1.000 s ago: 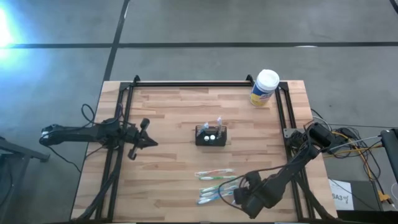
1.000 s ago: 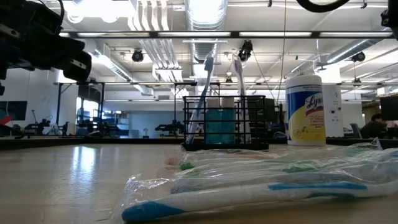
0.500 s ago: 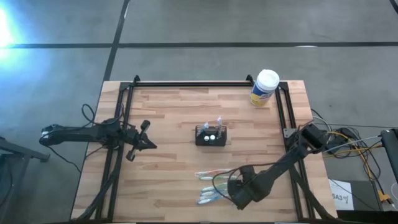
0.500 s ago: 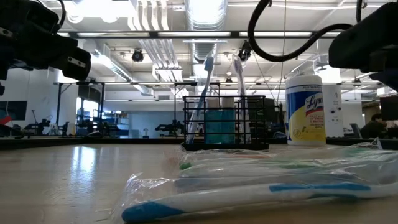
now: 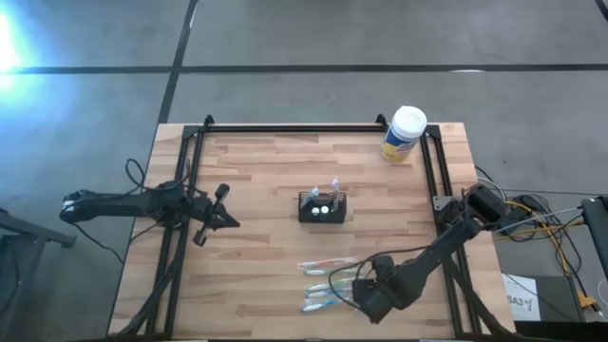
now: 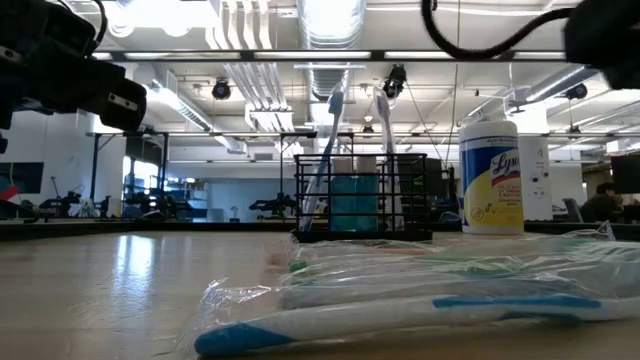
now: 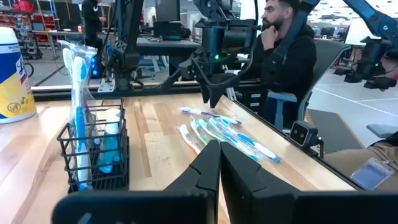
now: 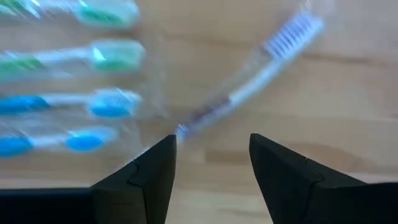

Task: Pick & Place toothbrushing station
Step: Put the purple toothbrush into the wire organizer

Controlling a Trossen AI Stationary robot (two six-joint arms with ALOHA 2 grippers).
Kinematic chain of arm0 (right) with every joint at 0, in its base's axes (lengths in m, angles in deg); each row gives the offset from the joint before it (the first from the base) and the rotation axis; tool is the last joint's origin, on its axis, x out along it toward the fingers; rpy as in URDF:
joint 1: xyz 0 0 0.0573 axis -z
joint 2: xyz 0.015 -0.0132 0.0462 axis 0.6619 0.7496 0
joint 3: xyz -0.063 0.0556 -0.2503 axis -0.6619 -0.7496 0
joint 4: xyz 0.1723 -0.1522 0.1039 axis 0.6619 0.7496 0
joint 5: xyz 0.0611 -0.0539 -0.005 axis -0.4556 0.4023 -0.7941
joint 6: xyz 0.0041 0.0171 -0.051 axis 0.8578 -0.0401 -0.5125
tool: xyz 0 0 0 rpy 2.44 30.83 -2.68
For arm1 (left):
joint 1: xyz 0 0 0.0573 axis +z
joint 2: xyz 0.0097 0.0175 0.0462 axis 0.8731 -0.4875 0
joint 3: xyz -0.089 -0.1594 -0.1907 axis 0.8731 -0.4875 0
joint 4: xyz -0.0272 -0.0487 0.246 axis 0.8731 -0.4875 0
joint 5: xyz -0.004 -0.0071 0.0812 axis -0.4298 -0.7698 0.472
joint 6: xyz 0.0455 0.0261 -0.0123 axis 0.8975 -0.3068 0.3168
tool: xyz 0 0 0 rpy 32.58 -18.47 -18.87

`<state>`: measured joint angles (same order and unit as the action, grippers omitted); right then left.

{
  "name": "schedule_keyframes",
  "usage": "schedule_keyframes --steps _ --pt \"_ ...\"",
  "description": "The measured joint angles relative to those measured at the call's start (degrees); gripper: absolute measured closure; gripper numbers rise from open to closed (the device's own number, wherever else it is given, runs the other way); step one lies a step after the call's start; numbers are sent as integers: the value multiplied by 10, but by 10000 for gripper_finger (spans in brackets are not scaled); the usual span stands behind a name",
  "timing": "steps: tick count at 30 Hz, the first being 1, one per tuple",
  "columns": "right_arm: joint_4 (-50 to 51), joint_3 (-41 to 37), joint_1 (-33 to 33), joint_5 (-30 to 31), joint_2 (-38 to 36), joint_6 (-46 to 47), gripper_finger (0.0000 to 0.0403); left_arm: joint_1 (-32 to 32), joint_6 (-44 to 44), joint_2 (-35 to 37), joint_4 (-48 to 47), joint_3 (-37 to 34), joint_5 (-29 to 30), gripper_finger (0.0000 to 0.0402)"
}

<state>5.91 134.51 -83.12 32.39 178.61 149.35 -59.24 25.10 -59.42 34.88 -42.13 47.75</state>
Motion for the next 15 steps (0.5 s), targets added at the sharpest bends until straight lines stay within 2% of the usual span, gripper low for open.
schedule_keyframes --steps 3,11,15 --pt "-2 0 -1 -16 15 1 202 0 0 0 -2 -1 0 385" --pt "7 -11 3 -9 51 -8 202 0 -1 0 -2 -1 0 393" --pt "-2 -24 3 -3 55 -59 202 0 -2 0 -1 -1 0 388"
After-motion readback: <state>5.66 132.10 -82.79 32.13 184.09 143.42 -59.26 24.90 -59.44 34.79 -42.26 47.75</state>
